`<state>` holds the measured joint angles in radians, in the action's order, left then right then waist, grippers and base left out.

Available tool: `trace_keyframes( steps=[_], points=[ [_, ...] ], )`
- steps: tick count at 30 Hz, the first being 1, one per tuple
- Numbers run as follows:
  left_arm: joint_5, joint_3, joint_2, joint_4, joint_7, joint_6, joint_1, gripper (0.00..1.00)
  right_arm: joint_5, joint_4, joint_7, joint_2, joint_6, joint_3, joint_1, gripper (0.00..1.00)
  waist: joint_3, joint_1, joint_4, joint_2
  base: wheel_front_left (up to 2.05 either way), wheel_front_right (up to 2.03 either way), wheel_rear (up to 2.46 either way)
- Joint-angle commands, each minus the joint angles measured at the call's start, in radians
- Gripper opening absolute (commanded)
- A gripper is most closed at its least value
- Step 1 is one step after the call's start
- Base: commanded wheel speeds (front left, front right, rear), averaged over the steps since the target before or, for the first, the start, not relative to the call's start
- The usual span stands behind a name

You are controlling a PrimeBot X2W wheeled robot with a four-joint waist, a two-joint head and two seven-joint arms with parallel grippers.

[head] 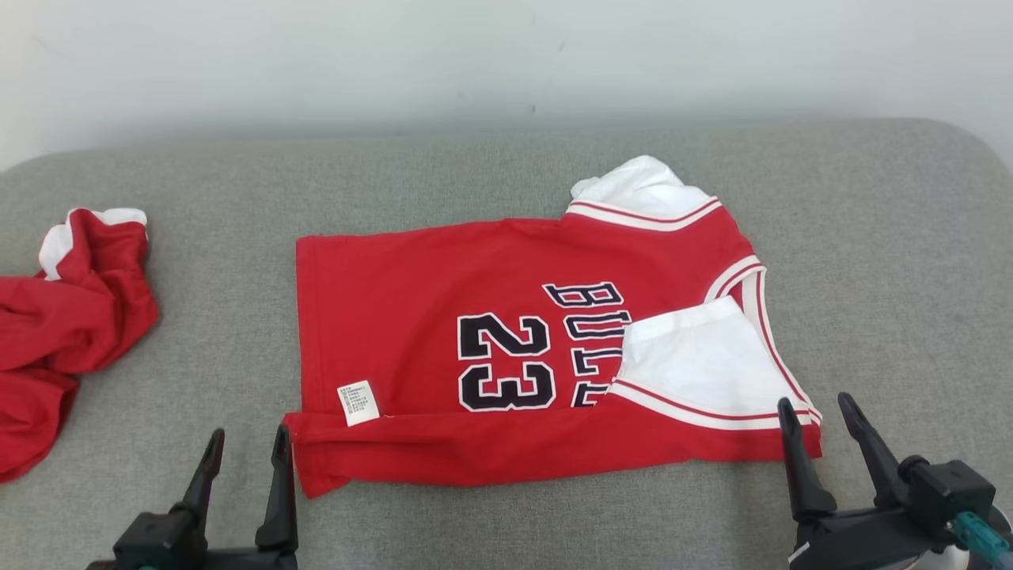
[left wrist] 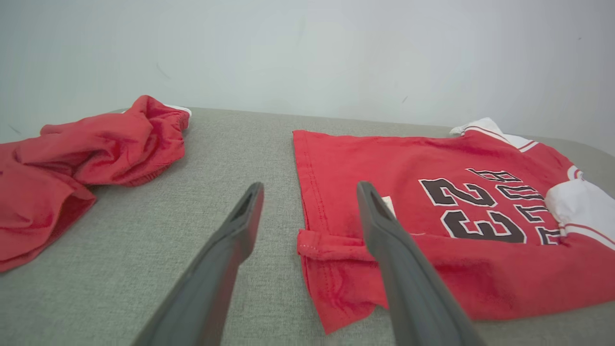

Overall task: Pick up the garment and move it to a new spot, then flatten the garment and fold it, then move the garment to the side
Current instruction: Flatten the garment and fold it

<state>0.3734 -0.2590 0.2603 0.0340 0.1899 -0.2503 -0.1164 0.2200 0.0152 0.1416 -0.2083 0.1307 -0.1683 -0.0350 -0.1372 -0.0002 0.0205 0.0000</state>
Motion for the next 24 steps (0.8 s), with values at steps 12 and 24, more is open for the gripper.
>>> trace_keyframes(
  steps=[12, 24],
  points=[
    [0.009, -0.016, 0.007, -0.058, 0.006, 0.014, 0.008, 1.0, -0.001, -0.029, -0.024, 0.018, 0.0, 0.013, 0.045, 1.0, 0.028, 0.0002, 0.004, 0.0, 0.0, 0.0, 0.0],
    [0.057, -0.058, -0.007, -0.1, -0.082, 0.049, -0.017, 1.0, 0.033, 0.03, -0.041, 0.012, 0.0, 0.036, -0.002, 1.0, 0.0, 0.0002, -0.001, 0.0, 0.0, 0.0, 0.0]
  ],
)
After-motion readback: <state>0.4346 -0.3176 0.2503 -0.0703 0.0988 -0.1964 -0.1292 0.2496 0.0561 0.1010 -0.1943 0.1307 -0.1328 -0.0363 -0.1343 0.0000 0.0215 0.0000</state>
